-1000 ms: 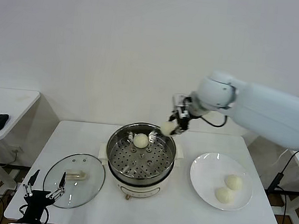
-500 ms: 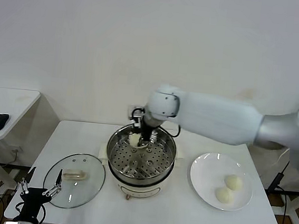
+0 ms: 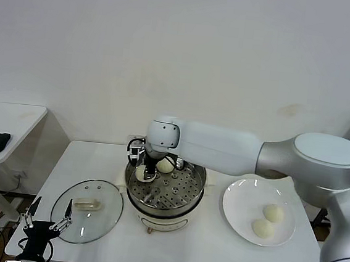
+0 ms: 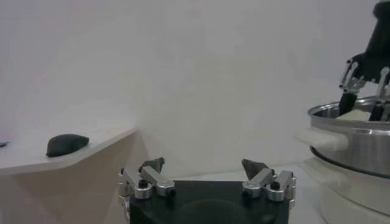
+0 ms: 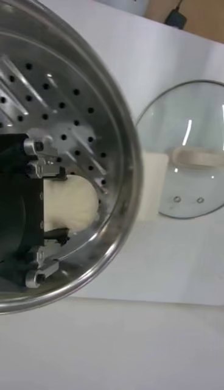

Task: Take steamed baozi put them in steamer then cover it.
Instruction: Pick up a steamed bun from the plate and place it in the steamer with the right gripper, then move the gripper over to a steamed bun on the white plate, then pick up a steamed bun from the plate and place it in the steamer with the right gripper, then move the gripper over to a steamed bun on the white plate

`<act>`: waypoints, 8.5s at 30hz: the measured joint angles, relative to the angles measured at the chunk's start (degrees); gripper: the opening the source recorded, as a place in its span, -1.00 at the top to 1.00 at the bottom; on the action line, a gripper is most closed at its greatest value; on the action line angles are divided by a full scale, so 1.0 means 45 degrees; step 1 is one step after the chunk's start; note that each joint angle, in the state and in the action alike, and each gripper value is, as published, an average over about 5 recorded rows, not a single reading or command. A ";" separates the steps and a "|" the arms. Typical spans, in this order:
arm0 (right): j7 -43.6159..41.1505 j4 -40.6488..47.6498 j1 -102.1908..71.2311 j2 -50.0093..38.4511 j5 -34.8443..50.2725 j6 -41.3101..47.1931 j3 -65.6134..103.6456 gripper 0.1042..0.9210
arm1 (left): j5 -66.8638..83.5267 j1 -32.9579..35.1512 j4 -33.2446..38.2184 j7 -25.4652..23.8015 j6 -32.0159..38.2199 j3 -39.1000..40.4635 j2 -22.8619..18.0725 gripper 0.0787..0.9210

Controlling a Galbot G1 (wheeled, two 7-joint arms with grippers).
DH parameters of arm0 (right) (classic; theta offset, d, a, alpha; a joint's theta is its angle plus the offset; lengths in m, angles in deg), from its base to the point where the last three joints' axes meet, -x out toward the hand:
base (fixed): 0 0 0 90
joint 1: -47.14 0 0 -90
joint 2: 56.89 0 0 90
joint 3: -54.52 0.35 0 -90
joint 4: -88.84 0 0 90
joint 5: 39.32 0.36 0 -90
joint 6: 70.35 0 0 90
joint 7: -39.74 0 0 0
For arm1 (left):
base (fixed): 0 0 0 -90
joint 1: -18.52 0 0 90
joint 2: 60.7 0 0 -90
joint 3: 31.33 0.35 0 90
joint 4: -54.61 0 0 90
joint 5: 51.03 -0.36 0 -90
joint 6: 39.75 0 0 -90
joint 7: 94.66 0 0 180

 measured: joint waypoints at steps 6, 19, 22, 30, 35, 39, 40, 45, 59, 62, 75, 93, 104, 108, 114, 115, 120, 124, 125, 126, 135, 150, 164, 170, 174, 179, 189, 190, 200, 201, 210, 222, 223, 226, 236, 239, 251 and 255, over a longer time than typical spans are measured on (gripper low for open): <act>-0.0213 -0.0112 0.0198 -0.0132 -0.0116 0.0026 0.0024 -0.54 | -0.0024 -0.0004 0.0010 -0.0010 -0.0021 0.0040 0.0002 -0.77; -0.2484 -0.2931 0.2496 -0.3840 -0.1468 -0.1040 -0.0498 -0.76 | -0.0053 -0.0072 0.0078 -0.0036 -0.0075 0.0169 0.0085 -0.77; -0.3007 -0.3860 0.2898 -0.5281 -0.2054 -0.1537 -0.0819 -0.76 | -0.0077 -0.0079 0.0065 -0.0042 -0.0078 0.0266 0.0094 -0.77; -0.3627 -0.5821 0.3039 -0.9045 -0.3980 -0.2780 -0.1584 -0.76 | -0.0220 -0.0044 0.0061 -0.0049 -0.0106 0.0501 0.0069 -0.77; -0.3698 -0.6364 0.2372 -1.0823 -0.5126 -0.3425 -0.1550 -0.76 | -0.0310 -0.0039 0.0049 -0.0047 -0.0126 0.0605 -0.0014 -0.77; -0.3750 -0.6547 0.1266 -1.1943 -0.5956 -0.3893 -0.0968 -0.76 | -0.0332 0.0016 -0.0004 -0.0042 -0.0126 0.0613 -0.0071 -0.77; -0.3774 -0.6568 0.0907 -1.2185 -0.6151 -0.4005 -0.0727 -0.76 | -0.0337 0.0038 -0.0021 -0.0041 -0.0125 0.0607 -0.0077 -0.77; -0.3946 -0.6535 -0.1252 -1.3072 -0.7046 -0.4574 0.0943 -0.76 | -0.0355 0.0120 -0.0075 -0.0037 -0.0124 0.0539 -0.0086 -0.77; -0.4462 -0.5408 -0.6427 -1.3356 -0.8896 -0.5867 0.5515 -0.76 | -0.0455 0.0302 -0.0173 -0.0029 -0.0116 0.0372 -0.0221 -0.77; -0.4448 -0.5112 -0.7076 -1.3197 -0.9140 -0.5979 0.6046 -0.76 | -0.0462 0.0329 -0.0170 -0.0029 -0.0115 0.0324 -0.0243 -0.77; -0.3957 -0.3946 -0.8593 -1.2279 -0.9520 -0.5882 0.7302 -0.75 | -0.0458 0.0445 -0.0166 -0.0043 -0.0079 0.0182 -0.0270 -0.77; -0.3808 -0.3540 -0.9053 -1.1887 -0.9600 -0.5494 0.7688 -0.33 | -0.0468 0.0342 -0.0268 -0.0028 -0.0050 0.0276 -0.0326 -0.77; -0.4149 -0.3961 -0.7495 -1.2221 -0.8912 -0.5338 0.6883 -0.30 | -0.0438 0.0252 -0.0174 -0.0025 -0.0056 0.0256 -0.0208 -0.77; -0.4335 -0.4280 -0.6247 -1.2275 -0.8308 -0.5202 0.6335 -0.30 | -0.0416 0.0230 -0.0146 -0.0025 -0.0060 0.0252 -0.0146 -0.77; -0.4520 -0.4649 -0.3777 -1.2014 -0.7205 -0.5051 0.5150 -0.30 | -0.0399 0.0215 -0.0113 -0.0025 -0.0066 0.0269 -0.0093 -0.77; -0.4527 -0.4687 -0.3289 -1.1911 -0.7009 -0.5028 0.4894 -0.30 | -0.0394 0.0224 -0.0102 -0.0025 -0.0066 0.0266 -0.0090 -0.77; -0.4480 -0.4891 -0.0958 -1.1087 -0.6045 -0.4857 0.3636 -0.30 | -0.0367 0.0247 -0.0055 -0.0024 -0.0064 0.0229 -0.0105 -0.77; -0.4338 -0.4981 0.0426 -1.0103 -0.5330 -0.4808 0.2815 -0.30 | -0.0355 0.0246 -0.0047 -0.0019 -0.0056 0.0175 -0.0139 -0.77; -0.4289 -0.4983 0.0679 -0.9837 -0.5167 -0.4831 0.2637 -0.30 | -0.0352 0.0248 -0.0047 -0.0018 -0.0051 0.0154 -0.0150 -0.77; -0.4235 -0.4981 0.0892 -0.9572 -0.5011 -0.4866 0.2468 -0.31 | -0.0349 0.0253 -0.0047 -0.0015 -0.0045 0.0130 -0.0163 -0.77; -0.3760 -0.4788 0.1660 -0.7096 -0.4146 -0.5736 0.1242 -0.32 | -0.0287 0.0382 0.0067 0.0008 0.0039 -0.0116 -0.0339 -0.77; -0.3792 -0.3957 0.1296 -0.4243 -0.5509 -0.8669 -0.0036 -0.34 | -0.0176 0.0404 0.0102 0.0043 0.0149 -0.0418 -0.0561 -0.77; -0.3783 -0.3528 0.1021 -0.2850 -0.6867 -1.0279 -0.0695 -0.34 | -0.0085 0.0377 0.0020 0.0063 0.0247 -0.0446 -0.0569 -0.77; -0.3811 -0.3520 0.1004 -0.2667 -0.7176 -1.0601 -0.0840 -0.40 | -0.0082 0.0343 -0.0039 0.0069 0.0273 -0.0448 -0.0583 -0.77; -0.3739 -0.3520 0.1053 -0.2645 -0.7284 -1.0802 -0.0846 -0.59 | -0.0082 0.0326 -0.0062 0.0070 0.0284 -0.0448 -0.0583 -0.77; -0.3743 -0.3642 0.1268 -0.2792 -0.7279 -1.0946 -0.0716 -0.75 | -0.0086 0.0311 -0.0060 0.0068 0.0285 -0.0431 -0.0585 -0.77; -0.4146 -0.4549 0.2040 -0.4639 -0.6717 -0.9633 -0.0358 -0.76 | -0.0089 0.0245 -0.0096 0.0047 0.0270 -0.0450 -0.0367 -0.77; -0.4193 -0.4668 0.2082 -0.4945 -0.6623 -0.9280 -0.0314 -0.76 | -0.0091 0.0238 -0.0115 0.0045 0.0270 -0.0449 -0.0339 -0.77; -0.4615 -0.5540 0.1688 -0.8677 -0.6351 -0.6515 0.0446 -0.76 | -0.0189 0.0194 -0.0213 0.0030 0.0225 -0.0241 -0.0114 -0.77; -0.4640 -0.5573 0.1542 -0.9035 -0.6445 -0.6392 0.0557 -0.76 | -0.0197 0.0207 -0.0214 0.0028 0.0217 -0.0221 -0.0089 -0.77; -0.4591 -0.5488 -0.0742 -1.1537 -0.7701 -0.5819 0.2285 -0.76 | -0.0133 0.0154 -0.0403 0.0014 0.0187 -0.0018 0.0037 -0.77; -0.4369 -0.4378 -0.5153 -1.2673 -0.9239 -0.5766 0.5652 -0.76 | -0.0169 0.0069 -0.0649 0.0007 0.0181 0.0067 0.0089 -0.77; -0.4353 -0.4224 -0.5476 -1.2666 -0.9356 -0.5783 0.5918 -0.76 | -0.0169 0.0073 -0.0663 0.0007 0.0180 0.0058 0.0098 -0.77; -0.4294 -0.3750 -0.6313 -1.2585 -0.9673 -0.5820 0.6587 -0.76 | -0.0166 0.0093 -0.0688 0.0006 0.0176 0.0011 0.0119 -0.77; -0.4029 -0.2238 -0.7924 -1.1858 -1.0279 -0.5876 0.7842 -0.76 | -0.0137 0.0120 -0.0721 -0.0005 0.0172 -0.0032 0.0057 -0.77; -0.3964 -0.1812 -0.8192 -1.1573 -1.0428 -0.5910 0.8079 -0.76 | -0.0133 0.0136 -0.0730 -0.0006 0.0172 -0.0067 0.0057 -0.77; -0.3688 -0.0591 -0.8739 -1.0619 -1.0843 -0.5897 0.8666 -0.71 | -0.0136 0.0149 -0.0779 -0.0006 0.0182 -0.0108 0.0009 -0.77; -0.3633 -0.0385 -0.8837 -1.0427 -1.0909 -0.5875 0.8769 -0.63 | -0.0136 0.0142 -0.0799 -0.0005 0.0192 -0.0109 -0.0009 -0.77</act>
